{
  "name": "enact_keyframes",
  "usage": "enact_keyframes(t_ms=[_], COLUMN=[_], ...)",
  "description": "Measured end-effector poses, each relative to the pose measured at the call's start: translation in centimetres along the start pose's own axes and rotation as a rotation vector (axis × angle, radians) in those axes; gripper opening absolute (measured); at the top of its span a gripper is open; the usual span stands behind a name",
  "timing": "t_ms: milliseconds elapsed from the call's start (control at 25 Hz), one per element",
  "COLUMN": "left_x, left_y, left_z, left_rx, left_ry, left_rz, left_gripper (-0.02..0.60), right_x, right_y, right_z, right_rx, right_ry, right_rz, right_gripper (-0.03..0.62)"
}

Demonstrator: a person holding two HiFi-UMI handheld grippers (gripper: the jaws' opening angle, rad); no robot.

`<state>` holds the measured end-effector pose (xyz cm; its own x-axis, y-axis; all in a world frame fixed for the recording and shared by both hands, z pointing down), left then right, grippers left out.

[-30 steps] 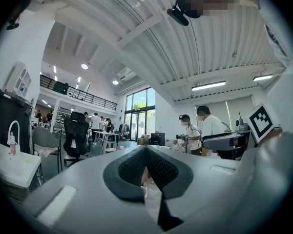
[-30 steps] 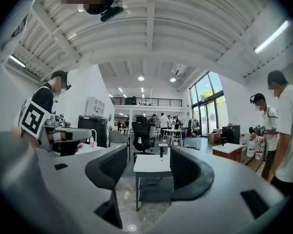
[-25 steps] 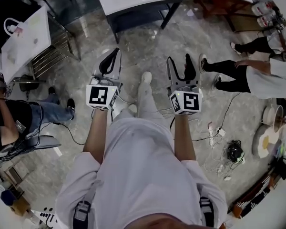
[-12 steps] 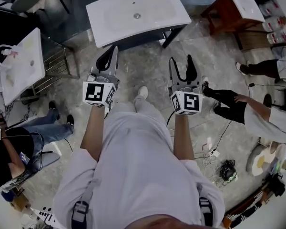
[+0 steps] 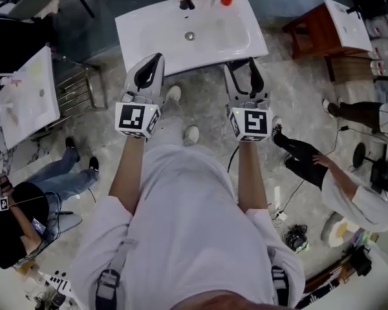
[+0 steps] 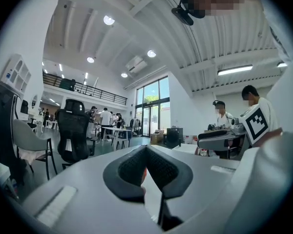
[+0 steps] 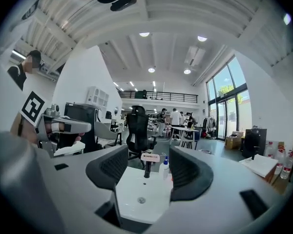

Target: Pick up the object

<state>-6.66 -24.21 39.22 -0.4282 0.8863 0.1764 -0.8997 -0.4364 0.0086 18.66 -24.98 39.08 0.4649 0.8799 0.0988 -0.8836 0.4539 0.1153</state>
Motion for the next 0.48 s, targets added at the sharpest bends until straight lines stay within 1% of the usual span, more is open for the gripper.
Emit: enact_keyframes(t_ms=[200,360,480], left_x=[-6.4,-11.2,-13.7], left_y=[5.6,10.1,12.6], left_z=[2.7,4.9,6.7], left_rx=[0.015,0.031,0.057], left_ry=[0.014,0.030,0.052], left_rz=[0.025,0.061,0.080], left_gripper=[0.000,0.000,0.000], right_x=[-9.4,-17.1,-21.9], right_y=[-1.1,-1.7,-2.3], right_z=[2.8,5.5,7.6], right_rx=[0.087,0.217,0.352], right_ry=[0.069,0.140,0.204], right_rz=[-0.032,-0.083,-0.132], right_gripper=[0.244,0.244,0.243])
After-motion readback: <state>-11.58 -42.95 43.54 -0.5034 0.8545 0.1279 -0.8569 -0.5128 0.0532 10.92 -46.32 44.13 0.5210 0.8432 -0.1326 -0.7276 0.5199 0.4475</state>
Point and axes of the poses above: the fingertips, and each gripper's own axes: x backward along the fingers, y to its left, z out of its underside, the point moved 8 cm from there along x, backward along the fingers, and after that the axes turned 12 degrees about -y, right-handed, at the moved point
